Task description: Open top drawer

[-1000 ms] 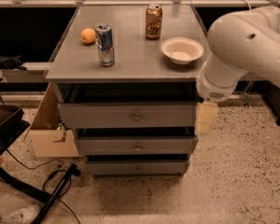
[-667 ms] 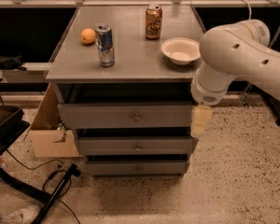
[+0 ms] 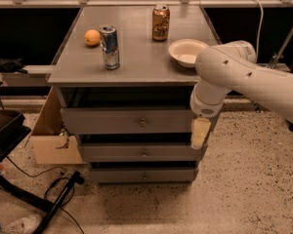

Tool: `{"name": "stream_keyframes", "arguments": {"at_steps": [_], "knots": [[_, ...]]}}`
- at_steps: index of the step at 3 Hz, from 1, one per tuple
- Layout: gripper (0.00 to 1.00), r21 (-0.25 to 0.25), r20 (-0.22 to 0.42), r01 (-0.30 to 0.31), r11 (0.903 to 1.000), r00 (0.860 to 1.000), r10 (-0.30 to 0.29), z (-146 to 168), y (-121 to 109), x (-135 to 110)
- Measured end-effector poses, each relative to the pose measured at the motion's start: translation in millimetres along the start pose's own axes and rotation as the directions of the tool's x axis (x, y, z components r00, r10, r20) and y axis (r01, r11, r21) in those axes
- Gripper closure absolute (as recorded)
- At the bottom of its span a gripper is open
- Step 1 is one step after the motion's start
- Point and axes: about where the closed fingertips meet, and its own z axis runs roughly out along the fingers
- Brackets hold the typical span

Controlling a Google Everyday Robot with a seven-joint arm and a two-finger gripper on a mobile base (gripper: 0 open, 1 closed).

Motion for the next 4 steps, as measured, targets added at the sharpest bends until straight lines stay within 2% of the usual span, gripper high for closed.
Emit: {"name": "stream_keyframes", "arguments": {"at_steps": [1, 3, 4], "knots": [[0.00, -0.006, -0.008, 0.013, 0.9999, 1.000, -0.014, 31.8, -10.0, -9.2], [0.00, 0.006, -0.020, 0.013, 0.9999, 1.000, -0.013, 53.7, -29.0, -15.0], [0.17, -0.008, -0.031, 0.004, 1.0000, 1.000, -0.004, 61.6, -32.1, -15.0]]}}
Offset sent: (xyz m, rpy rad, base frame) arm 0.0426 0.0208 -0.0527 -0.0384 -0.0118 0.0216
